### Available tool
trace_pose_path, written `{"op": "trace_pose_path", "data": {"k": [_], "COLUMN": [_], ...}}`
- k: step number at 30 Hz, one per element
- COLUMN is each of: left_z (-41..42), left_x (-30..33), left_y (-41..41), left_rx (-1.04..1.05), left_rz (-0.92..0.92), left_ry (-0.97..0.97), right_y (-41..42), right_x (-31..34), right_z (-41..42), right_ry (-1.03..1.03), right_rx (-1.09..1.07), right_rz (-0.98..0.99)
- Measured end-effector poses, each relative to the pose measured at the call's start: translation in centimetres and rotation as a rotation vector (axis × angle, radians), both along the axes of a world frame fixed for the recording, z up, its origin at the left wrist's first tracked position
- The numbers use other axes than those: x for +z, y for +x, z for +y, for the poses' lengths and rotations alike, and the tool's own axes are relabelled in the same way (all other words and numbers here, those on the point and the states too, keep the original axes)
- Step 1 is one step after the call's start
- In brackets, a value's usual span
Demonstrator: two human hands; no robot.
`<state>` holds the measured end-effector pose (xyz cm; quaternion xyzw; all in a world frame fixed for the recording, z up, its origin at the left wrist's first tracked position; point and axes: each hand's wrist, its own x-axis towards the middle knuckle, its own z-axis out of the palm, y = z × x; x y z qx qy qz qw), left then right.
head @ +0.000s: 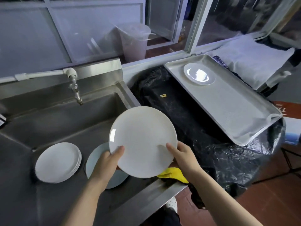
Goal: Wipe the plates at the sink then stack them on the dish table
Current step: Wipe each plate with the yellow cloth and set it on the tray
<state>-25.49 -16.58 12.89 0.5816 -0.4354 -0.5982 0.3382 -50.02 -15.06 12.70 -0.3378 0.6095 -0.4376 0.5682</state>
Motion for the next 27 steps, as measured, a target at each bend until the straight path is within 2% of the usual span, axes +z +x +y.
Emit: {"op": "trace_pose_path", "data": {"k": [6,13,18,23,27], "left_z": [-4.1,-10.8,-15.6,-18.6,-20.0], "left_x": [1.3,3.3,5.0,6.1,6.6], "left_y": [-6.7,-15.7,-21.2,-25.5,-26.1], "left_rx": [-0.015,-0.099,-0.21,-0.056,-0.002], "left_rz": [-0.113,-0.172,-0.217,-0.112,-0.063], "left_ry": [0.021,-0.004,0.024,0.064,-0.004], "right_y": [-9.4,-18.9,-23.8,-26.7,-28.3], "right_x": [0.2,0.6,1.0,0.9,-0.4], "right_z": [-5.2,-10.9,-14.7,-17.6,-19.6], "right_ry": [-0.107,-0.154,-0.152,-0.165,-0.171], "right_rx": [0.064,0.124,0.063,-0.092,-0.24], "right_rz": [0.206,0.28,0.215,0.131,0.103]}}
